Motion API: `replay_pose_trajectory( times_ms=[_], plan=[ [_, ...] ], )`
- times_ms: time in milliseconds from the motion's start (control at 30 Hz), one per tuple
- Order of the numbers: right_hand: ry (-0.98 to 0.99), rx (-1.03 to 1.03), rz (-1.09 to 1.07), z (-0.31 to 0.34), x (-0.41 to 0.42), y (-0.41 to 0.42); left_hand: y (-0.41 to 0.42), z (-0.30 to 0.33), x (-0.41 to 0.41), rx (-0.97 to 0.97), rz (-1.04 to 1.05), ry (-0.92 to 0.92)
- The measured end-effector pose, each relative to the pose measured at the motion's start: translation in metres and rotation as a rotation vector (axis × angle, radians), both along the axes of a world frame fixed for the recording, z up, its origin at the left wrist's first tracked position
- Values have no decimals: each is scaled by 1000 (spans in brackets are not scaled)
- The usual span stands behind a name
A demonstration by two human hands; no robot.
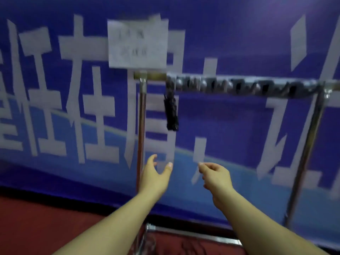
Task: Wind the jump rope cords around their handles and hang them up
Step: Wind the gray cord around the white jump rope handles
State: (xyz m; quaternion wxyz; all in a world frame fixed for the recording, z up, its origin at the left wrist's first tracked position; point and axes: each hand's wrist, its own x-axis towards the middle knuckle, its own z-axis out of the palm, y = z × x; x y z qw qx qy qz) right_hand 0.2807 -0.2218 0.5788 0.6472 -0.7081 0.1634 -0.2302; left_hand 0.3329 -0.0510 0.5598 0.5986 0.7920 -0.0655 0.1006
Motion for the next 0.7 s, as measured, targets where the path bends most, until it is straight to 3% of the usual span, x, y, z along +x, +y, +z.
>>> replay_pose_trajectory(
  times_ms=[133, 333, 467, 700],
  plan=[
    [168, 13, -113, -108, -50, -32, -5, -89, -41, 174, 14, 180],
    [655, 90, -249, -294, -156, -72, -14, -227, -117, 353, -79, 497],
    [816, 146, -284, -359, -214, -71, -29, -292, -151, 470, -154, 604],
    [880, 120, -243, -430, -271, -61, -57, -386, -213, 556, -330, 733]
  ],
)
